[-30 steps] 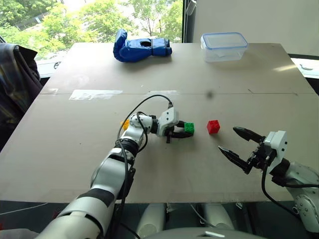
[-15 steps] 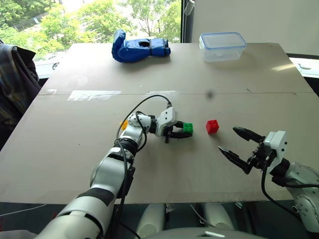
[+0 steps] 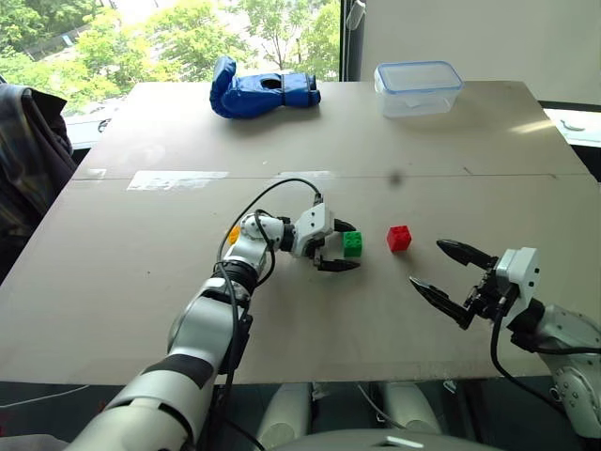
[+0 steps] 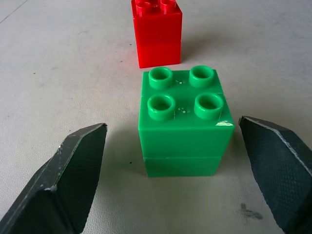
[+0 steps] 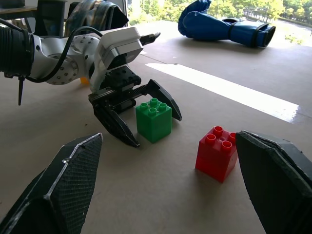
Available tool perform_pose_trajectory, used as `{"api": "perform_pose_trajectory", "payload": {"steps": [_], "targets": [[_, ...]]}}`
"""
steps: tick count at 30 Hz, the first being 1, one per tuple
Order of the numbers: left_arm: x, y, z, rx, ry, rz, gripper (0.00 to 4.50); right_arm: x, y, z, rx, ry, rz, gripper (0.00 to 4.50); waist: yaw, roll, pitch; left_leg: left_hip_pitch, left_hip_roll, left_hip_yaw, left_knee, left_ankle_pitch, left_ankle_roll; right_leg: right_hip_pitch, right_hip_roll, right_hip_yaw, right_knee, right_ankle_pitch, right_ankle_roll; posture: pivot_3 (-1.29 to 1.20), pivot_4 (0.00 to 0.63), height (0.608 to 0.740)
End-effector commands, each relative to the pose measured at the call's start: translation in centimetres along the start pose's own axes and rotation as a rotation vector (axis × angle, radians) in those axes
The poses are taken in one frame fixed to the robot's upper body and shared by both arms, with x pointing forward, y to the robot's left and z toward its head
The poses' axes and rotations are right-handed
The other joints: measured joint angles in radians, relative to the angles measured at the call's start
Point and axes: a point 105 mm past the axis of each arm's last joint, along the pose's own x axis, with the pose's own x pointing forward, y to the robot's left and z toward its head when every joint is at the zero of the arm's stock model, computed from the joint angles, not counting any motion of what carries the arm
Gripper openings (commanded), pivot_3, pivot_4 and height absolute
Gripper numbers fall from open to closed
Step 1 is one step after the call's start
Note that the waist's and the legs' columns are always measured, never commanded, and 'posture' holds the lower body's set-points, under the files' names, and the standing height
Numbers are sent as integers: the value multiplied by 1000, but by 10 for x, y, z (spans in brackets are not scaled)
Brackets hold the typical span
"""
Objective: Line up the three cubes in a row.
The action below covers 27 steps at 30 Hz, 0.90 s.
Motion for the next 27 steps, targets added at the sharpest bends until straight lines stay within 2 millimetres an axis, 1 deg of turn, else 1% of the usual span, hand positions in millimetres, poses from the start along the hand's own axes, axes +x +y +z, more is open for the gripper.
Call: {"api": "perform_pose_trajectory", "payload": {"steps": [1,6,10,14,16,18,19,21,24,26,27], "targets": [[-11,5,2,26,-11,37,4443,2,3,10,-30,-38,15,4500,0,0,0,0,0,0,0,0,0,0,0,0,0,0,0,0,150,740],[-22,10,26,82,-95,33,4443,2,4,10,-28,-37,22,4500,1,0,0,-1,0,0,0,0,0,0,0,0,0,0,0,0,150,740],[-36,6,36,103,-105,-2,4443,3,5,10,-26,-37,30,4500,2,0,0,-2,0,-1,1,0,0,0,0,-1,-1,0,0,0,150,740],[-59,5,57,140,-118,14,4443,6,7,10,-21,-41,53,4500,-2,0,1,-2,2,-1,1,0,0,0,0,0,-1,0,0,0,150,740],[-70,6,72,155,-146,44,4443,8,9,11,-14,-50,66,4500,0,0,1,-2,3,-1,1,0,0,0,1,-1,-1,0,0,0,150,740],[-87,6,92,160,-194,102,4443,11,12,14,-1,-74,87,4500,0,0,1,-2,4,-1,1,0,0,0,1,0,-1,0,0,0,150,740],[-96,6,96,158,-197,141,4443,12,14,16,6,-87,101,4500,0,1,1,-2,4,-1,1,0,0,0,1,0,-1,0,0,0,150,740],[-113,8,99,149,-184,256,4443,12,19,19,20,-106,141,4500,-1,1,1,-1,5,-1,1,0,0,0,0,0,-1,0,0,0,150,740],[-135,-2,102,87,-198,369,4443,13,26,22,38,-123,184,4500,-1,1,2,-1,5,-1,1,0,0,0,0,0,-1,0,0,0,150,740],[-149,-11,95,26,-189,479,4443,17,28,24,48,-141,214,4500,-3,2,2,-1,7,0,0,0,0,0,0,1,-2,0,0,0,150,740],[-152,-14,91,17,-172,523,4443,20,28,25,52,-148,228,4500,-4,1,2,-1,7,0,0,0,0,-1,0,1,-2,0,0,0,150,740]]}}
